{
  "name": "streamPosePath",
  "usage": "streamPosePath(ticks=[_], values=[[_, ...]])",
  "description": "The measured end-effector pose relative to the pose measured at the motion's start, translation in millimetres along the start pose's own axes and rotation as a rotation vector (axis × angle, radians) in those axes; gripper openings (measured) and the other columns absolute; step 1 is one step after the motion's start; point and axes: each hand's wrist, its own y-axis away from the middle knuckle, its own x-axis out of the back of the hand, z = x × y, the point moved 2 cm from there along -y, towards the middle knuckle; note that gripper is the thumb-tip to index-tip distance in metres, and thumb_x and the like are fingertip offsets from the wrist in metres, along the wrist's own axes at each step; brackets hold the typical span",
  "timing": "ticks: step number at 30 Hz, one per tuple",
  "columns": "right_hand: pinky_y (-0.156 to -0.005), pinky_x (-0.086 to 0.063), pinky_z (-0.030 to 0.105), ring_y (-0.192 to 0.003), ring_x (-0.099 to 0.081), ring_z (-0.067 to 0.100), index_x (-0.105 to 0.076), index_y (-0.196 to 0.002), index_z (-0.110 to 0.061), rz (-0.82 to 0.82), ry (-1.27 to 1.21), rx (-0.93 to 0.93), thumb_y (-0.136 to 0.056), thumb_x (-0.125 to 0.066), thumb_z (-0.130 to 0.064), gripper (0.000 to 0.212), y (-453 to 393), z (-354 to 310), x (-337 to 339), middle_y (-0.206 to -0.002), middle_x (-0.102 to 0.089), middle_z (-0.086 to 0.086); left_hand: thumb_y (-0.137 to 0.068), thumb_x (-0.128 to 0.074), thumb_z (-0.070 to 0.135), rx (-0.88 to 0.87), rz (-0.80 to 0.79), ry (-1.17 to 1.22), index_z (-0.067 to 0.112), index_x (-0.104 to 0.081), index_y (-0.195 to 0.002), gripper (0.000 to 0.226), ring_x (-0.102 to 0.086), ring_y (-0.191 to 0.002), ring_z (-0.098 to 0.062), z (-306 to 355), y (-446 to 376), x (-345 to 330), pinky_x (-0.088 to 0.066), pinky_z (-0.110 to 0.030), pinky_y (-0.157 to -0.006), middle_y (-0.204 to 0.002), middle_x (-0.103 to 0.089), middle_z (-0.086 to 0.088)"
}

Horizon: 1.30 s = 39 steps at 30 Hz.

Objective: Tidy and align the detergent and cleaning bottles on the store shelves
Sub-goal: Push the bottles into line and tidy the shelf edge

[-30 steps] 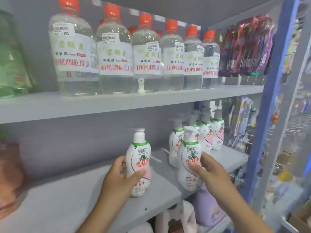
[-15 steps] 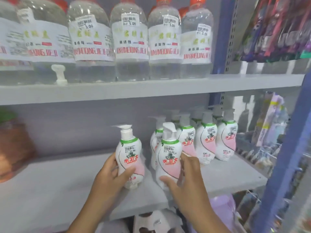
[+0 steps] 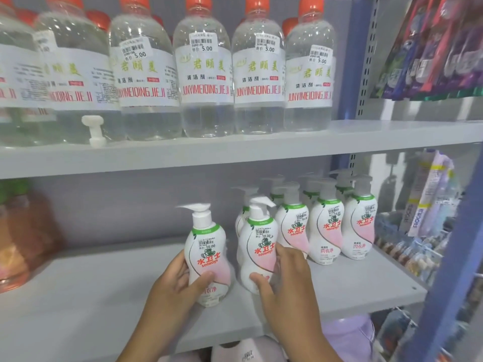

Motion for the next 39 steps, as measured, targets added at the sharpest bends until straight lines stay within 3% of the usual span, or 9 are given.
streamPosePath(ticks=[4,7,11,17,23,28,31,35,39], values=[[-0.094,-0.043,0.035,-0.116,-0.053,0.017,-0.053,-0.141,-0.027,0.036,0.174,0.007,-0.083,-0.078,-0.046,0.066,-7.4,-9.3,-3.8,-0.123,-0.056,-0.011,-0.065,-0.081,0.042,-0.023,-0.005,0.037,0.045,-0.070,-0.115,0.052,-0.072,-0.110,-0.011,-3.6,-1.0,-0.8,-0.059,-0.019,-0.079,-0.118,-0.076,0.007],[-0.087,-0.046,0.039,-0.107,-0.058,0.022,-0.060,-0.137,-0.025,0.100,0.199,-0.014,-0.075,-0.087,-0.041,0.069,-9.7,-10.5,-9.6,-0.117,-0.052,-0.004,-0.065,-0.082,0.042,-0.035,-0.017,0.057,0.046,-0.070,-0.115,0.052,-0.072,-0.110,-0.011,-4.4,-1.9,-0.3,-0.057,-0.016,-0.080,-0.119,-0.076,0.006],[-0.086,-0.046,0.038,-0.101,-0.058,0.022,-0.060,-0.138,-0.025,0.130,0.230,-0.018,-0.078,-0.085,-0.041,0.067,-15.2,-13.3,-16.8,-0.107,-0.049,-0.006,-0.069,-0.083,0.037,-0.037,-0.019,0.064,0.045,-0.070,-0.116,0.049,-0.073,-0.108,-0.011,-7.8,-3.6,0.4,-0.057,-0.016,-0.079,-0.118,-0.076,0.007],[-0.087,-0.046,0.037,-0.108,-0.058,0.020,-0.051,-0.146,-0.029,0.115,0.260,-0.045,-0.083,-0.078,-0.047,0.071,-20.0,-17.4,-21.5,-0.113,-0.054,-0.005,-0.089,-0.075,0.006,-0.028,-0.034,0.024,0.047,-0.070,-0.114,0.049,-0.073,-0.104,-0.008,-11.1,-8.5,0.0,-0.056,-0.013,-0.077,-0.114,-0.077,0.010],[-0.090,-0.047,0.035,-0.112,-0.057,0.018,-0.046,-0.149,-0.028,0.059,0.227,-0.051,-0.086,-0.073,-0.050,0.072,-21.9,-15.7,-19.5,-0.116,-0.052,-0.008,-0.092,-0.073,0.011,0.027,-0.058,-0.045,0.036,-0.068,-0.120,0.038,-0.075,-0.100,-0.012,-5.3,-25.0,-2.9,-0.060,-0.027,-0.081,-0.109,-0.078,0.008],[-0.083,-0.051,0.030,-0.101,-0.060,0.006,-0.059,-0.126,-0.034,0.310,-0.180,-0.040,-0.090,-0.070,-0.040,0.038,-32.2,35.2,39.4,-0.110,-0.050,-0.019,-0.090,-0.077,0.012,0.033,-0.016,-0.126,0.032,-0.067,-0.120,0.037,-0.076,-0.097,-0.015,-3.2,-43.2,-2.1,-0.060,-0.037,-0.087,-0.108,-0.078,0.009],[-0.083,-0.050,0.032,-0.101,-0.063,0.019,-0.060,-0.124,-0.033,0.455,-0.188,-0.111,-0.093,-0.071,-0.033,0.034,-59.0,86.6,95.2,-0.113,-0.047,-0.015,-0.090,-0.078,0.016,0.044,0.038,-0.125,0.032,-0.066,-0.121,0.037,-0.075,-0.099,-0.013,-10.8,-44.1,-4.5,-0.059,-0.045,-0.093,-0.111,-0.078,0.009],[-0.095,-0.048,0.036,-0.111,-0.060,0.022,-0.058,-0.137,-0.019,0.269,-0.124,-0.209,-0.090,-0.077,-0.032,0.053,-93.0,139.6,126.0,-0.129,-0.049,0.001,-0.091,-0.076,0.021,0.026,0.103,-0.131,0.034,-0.066,-0.122,0.035,-0.073,-0.105,-0.013,-19.2,-38.8,-9.7,-0.057,-0.045,-0.096,-0.116,-0.076,0.011],[-0.100,-0.050,0.036,-0.116,-0.063,0.015,-0.056,-0.137,-0.024,0.099,-0.292,-0.229,-0.087,-0.082,-0.022,0.057,-99.8,162.4,116.5,-0.132,-0.060,0.000,-0.089,-0.079,0.025,0.038,0.139,-0.162,0.042,-0.064,-0.121,0.039,-0.073,-0.104,-0.007,-18.0,-36.6,-13.5,-0.058,-0.038,-0.090,-0.115,-0.075,0.018]])
